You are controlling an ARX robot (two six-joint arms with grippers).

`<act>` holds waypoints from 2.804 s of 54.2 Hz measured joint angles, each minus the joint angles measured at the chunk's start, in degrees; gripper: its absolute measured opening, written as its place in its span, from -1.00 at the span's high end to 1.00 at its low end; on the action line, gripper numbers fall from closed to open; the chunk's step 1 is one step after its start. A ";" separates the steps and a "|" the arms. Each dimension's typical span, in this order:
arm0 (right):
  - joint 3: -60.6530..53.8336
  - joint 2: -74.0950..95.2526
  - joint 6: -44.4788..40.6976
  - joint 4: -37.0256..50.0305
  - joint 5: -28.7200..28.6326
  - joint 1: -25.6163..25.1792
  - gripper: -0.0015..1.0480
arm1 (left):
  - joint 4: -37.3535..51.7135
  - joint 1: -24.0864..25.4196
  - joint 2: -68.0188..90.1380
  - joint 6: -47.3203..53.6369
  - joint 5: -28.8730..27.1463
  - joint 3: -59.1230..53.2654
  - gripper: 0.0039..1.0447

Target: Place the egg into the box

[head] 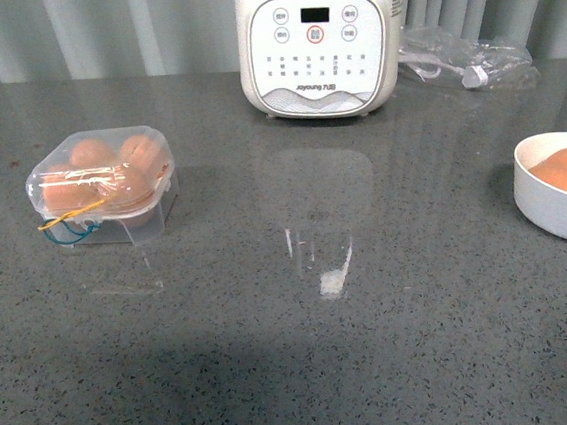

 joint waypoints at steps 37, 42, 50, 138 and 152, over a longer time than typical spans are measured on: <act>0.00 -0.02 0.02 0.00 0.00 0.00 -0.86 | 6.51 -14.71 -16.13 -4.44 -13.94 -19.19 0.94; 0.00 -0.02 0.02 0.00 0.00 -0.02 -0.86 | 5.86 -14.73 -18.14 -4.48 -14.01 -20.55 0.94; 0.00 -0.02 0.02 0.00 0.00 0.00 -0.86 | 4.68 -14.73 -20.65 -4.50 -14.10 -21.90 0.94; 0.00 -0.02 0.02 0.00 0.00 -0.02 -0.86 | -7.93 -14.73 -37.03 -4.57 -14.14 -24.17 -0.86; 0.00 -0.02 0.02 0.00 0.00 -0.02 -0.86 | -7.93 -14.73 -37.03 -4.55 -14.14 -24.17 -0.87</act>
